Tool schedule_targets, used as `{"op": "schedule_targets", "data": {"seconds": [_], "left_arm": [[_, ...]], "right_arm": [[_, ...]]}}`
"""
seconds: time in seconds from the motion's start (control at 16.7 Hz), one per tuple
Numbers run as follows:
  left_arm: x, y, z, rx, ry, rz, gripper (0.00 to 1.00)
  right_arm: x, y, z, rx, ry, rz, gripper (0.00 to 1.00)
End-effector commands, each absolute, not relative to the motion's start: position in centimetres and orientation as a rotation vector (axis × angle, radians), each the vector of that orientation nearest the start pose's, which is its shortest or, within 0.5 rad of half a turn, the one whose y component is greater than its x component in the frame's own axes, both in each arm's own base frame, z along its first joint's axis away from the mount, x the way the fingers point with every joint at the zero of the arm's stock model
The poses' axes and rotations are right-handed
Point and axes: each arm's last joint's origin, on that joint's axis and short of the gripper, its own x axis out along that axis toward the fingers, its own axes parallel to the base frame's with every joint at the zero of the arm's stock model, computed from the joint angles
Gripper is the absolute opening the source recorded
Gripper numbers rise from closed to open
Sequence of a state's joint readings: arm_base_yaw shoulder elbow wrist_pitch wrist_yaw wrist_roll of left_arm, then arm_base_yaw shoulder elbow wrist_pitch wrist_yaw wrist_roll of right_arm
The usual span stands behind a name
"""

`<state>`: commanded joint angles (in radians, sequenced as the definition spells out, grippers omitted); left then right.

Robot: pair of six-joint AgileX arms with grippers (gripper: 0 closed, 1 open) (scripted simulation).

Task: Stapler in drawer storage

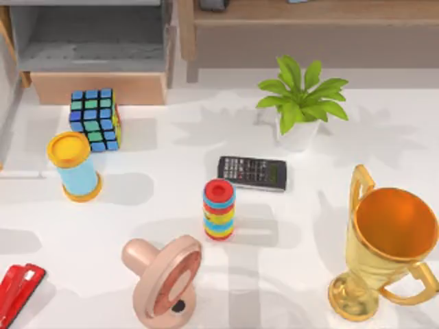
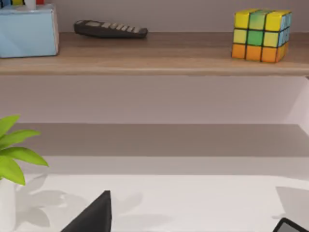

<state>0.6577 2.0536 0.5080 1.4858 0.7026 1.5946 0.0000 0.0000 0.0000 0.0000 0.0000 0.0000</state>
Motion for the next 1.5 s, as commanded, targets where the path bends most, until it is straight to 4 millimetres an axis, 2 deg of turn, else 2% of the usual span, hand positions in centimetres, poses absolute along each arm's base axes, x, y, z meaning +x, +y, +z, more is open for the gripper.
{"op": "schedule_targets", "data": {"seconds": [0.12,0.3,1.08,1.5], "left_arm": [[24.5,17.37,8.76,1.556,0.001,-0.036,0.0],[24.5,17.37,8.76,1.556,0.001,-0.036,0.0],[24.5,17.37,8.76,1.556,0.001,-0.036,0.98],[24.5,17.37,8.76,1.556,0.001,-0.036,1.0]], "right_arm": [[10.57,-0.12,16.0,0.0,0.0,0.0,1.0],[10.57,-0.12,16.0,0.0,0.0,0.0,1.0],[10.57,-0.12,16.0,0.0,0.0,0.0,1.0],[10.57,-0.12,16.0,0.0,0.0,0.0,1.0]]}}
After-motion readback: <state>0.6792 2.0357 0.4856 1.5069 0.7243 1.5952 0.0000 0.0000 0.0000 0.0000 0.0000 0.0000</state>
